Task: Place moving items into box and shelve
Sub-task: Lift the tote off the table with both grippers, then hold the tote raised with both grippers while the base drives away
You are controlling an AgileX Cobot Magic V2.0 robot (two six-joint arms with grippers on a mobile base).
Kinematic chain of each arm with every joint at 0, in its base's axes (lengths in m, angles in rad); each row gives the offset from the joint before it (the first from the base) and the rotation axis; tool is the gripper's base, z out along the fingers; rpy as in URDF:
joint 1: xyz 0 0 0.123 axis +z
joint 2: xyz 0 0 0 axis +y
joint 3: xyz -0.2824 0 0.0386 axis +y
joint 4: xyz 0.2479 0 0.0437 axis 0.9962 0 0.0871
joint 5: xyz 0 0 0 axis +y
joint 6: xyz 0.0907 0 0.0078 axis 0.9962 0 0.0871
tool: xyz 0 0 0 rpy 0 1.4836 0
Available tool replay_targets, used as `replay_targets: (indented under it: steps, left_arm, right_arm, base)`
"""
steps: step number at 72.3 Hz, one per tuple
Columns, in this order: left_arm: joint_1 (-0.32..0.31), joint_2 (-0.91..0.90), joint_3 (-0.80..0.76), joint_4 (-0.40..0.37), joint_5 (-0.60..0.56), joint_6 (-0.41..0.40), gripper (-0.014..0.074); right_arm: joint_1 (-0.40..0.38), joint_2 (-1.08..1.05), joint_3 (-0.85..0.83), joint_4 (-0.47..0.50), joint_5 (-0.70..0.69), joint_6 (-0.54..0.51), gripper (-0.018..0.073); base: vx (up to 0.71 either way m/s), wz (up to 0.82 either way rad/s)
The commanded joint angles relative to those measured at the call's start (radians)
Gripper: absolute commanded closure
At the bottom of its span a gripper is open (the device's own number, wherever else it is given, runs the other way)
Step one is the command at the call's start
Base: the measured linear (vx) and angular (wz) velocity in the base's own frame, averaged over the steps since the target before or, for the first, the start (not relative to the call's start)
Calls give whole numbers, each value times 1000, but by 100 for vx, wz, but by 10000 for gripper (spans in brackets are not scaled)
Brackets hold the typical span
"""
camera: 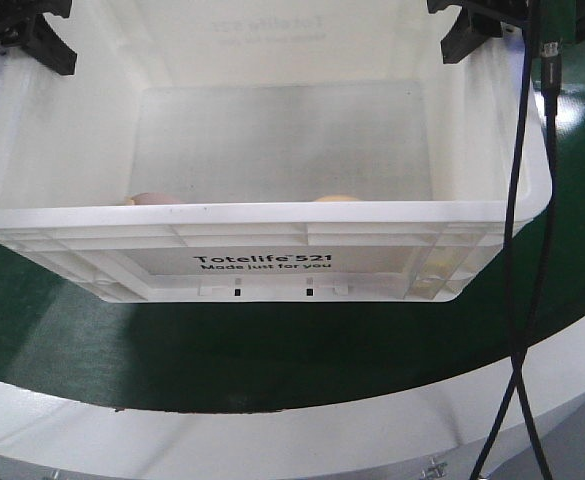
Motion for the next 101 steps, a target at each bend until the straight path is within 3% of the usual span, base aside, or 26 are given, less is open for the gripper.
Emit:
replay_targets:
  steps: [1,22,75,101]
  left_arm:
    - [-35,-68,-44,-298,-67,0,596]
    - [-35,-79,-44,-369,-67,3,596]
    - [-35,-124,-63,-369,-68,-1,596]
    - [-35,-124,-62,-409,-68,12,596]
  right_arm:
    - [29,-50,-41,272,0,-30,564]
    - [29,-50,-41,270,0,-30,564]
    - [29,-50,-41,286,-1,-11,564]
    - [29,-50,-41,286,-1,-2,564]
  base:
    - [0,0]
    - [0,0]
    - [0,0]
    - [0,0]
